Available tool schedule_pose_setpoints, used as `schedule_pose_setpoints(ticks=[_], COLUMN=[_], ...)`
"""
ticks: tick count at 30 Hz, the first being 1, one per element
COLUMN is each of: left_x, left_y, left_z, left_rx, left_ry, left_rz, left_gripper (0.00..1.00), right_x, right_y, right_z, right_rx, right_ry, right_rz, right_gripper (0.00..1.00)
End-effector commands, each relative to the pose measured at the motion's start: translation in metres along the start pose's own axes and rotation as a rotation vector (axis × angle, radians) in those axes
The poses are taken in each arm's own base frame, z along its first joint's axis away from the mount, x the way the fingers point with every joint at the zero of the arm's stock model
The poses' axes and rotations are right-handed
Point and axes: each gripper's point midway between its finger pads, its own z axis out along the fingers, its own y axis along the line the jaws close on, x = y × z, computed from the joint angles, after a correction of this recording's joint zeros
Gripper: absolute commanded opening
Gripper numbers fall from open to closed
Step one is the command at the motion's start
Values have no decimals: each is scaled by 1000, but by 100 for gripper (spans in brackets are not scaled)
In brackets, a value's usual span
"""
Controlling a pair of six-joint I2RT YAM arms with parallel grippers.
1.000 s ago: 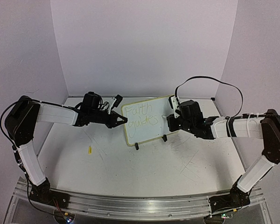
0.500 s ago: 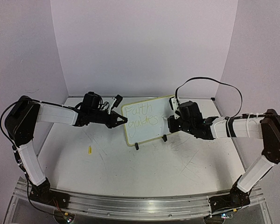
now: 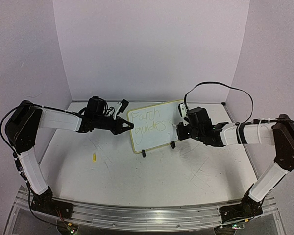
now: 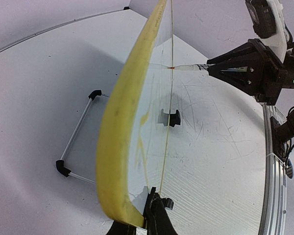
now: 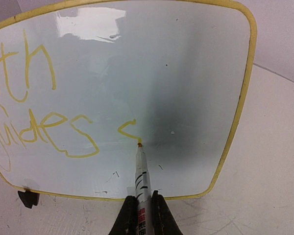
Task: Write a sentence on the whiteboard
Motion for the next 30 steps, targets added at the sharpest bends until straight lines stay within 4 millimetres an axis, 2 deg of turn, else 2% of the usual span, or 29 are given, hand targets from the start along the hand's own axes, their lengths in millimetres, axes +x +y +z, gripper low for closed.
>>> schedule_pose_setpoints(ticks=[1,11,14,18,21,24,30], left_x=[17,17,18,19,19,18,19], left_y=[57,56,56,56,56,56,56], left_z=[-9,-9,-9,-8,-9,-10,-8], left_rx=[-270,-267,-267,-263,-265,-270,-262], left_ry=[69,69,71,74,73,71,75], left_rz=[55,55,54,50,50,53,50], left_gripper=[0,0,0,0,0,0,0], right_x=[0,-4,-12,-36,-51,-55,-53], right_y=[6,20,23,23,14,0,-11], right_z=[5,7,3,-12,-27,-38,-27], right_rx=[-16,-58,-74,-90,-63,-7,30], right_ry=[9,7,-20,-108,-164,-188,-158], right_rz=[9,4,14,49,69,56,43], right_gripper=[0,0,0,0,0,0,0])
